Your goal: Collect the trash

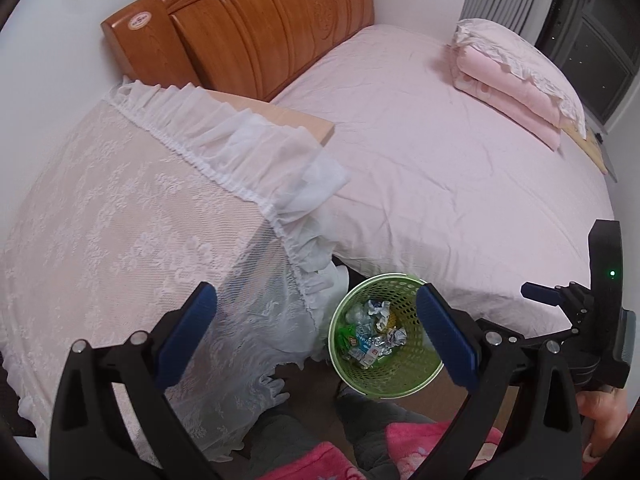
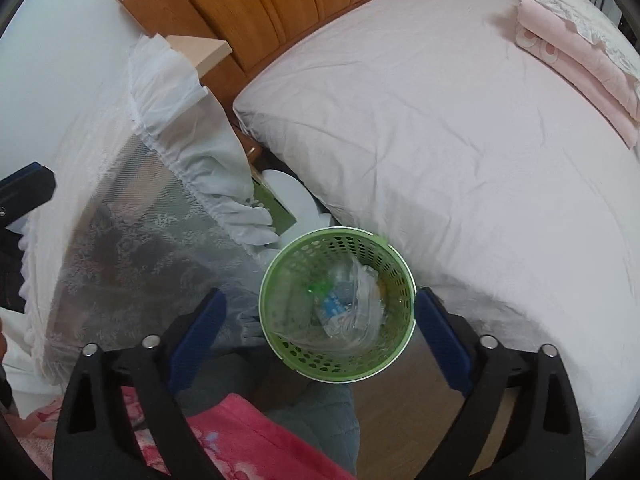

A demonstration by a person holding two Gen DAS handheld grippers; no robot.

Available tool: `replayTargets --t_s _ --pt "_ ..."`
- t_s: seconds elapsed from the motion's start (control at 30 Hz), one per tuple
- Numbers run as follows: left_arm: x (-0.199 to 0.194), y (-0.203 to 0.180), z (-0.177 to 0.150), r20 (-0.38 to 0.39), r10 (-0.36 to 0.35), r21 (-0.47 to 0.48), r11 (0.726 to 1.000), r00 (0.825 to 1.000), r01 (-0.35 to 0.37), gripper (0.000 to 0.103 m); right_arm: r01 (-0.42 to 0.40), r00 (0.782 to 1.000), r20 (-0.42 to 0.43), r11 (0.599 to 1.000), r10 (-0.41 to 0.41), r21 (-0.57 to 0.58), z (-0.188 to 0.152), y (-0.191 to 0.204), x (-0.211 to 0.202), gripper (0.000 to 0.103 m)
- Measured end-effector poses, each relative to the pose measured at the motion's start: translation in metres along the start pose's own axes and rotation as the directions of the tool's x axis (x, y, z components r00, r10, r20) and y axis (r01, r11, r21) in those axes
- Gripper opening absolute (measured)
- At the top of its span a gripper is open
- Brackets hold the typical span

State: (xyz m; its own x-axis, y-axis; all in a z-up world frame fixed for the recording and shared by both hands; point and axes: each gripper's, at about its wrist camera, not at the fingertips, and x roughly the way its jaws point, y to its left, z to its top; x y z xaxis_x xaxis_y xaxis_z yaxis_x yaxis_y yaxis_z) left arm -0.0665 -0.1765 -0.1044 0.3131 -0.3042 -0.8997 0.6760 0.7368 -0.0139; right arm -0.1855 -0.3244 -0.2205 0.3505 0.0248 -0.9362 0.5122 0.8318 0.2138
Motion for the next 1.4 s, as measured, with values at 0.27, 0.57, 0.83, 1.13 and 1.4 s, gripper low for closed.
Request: replayTargets --t_s 0.27,0.57,0.83,1.13,1.4 --pt "-0.045 0.085 0.01 0.087 0.097 -0.184 0.98 0.991 -0.08 0.095 0.013 0.995 0.096 0.994 -0.003 -0.105 0.052 0.061 -0.037 0.1" --pt "-0.154 0.212 0.028 0.238 0.365 -0.429 0.871 0.9 -0.239 0.095 -0.01 0.932 0.319 0.891 0.173 -0.453 0.128 0.223 -0.136 0.1" --pt "-0.218 0.275 0.015 0.245 0.539 -0.598 0.739 0.806 -0.311 0.095 -0.064 0.854 0.38 0.798 0.354 -0.599 0.137 0.343 -0.2 0.101" --pt "-0.217 0.299 -0.003 0.189 0.558 -0.649 0.689 0.808 -0.323 0.095 -0.101 0.867 0.322 0.767 0.381 -0.634 0.136 0.398 -0.199 0.101" --pt "-0.21 0.297 0.001 0.184 0.547 -0.642 0.696 0.816 -0.321 0.095 -0.114 0.873 0.314 0.781 0.374 -0.615 0.134 0.403 -0.186 0.101"
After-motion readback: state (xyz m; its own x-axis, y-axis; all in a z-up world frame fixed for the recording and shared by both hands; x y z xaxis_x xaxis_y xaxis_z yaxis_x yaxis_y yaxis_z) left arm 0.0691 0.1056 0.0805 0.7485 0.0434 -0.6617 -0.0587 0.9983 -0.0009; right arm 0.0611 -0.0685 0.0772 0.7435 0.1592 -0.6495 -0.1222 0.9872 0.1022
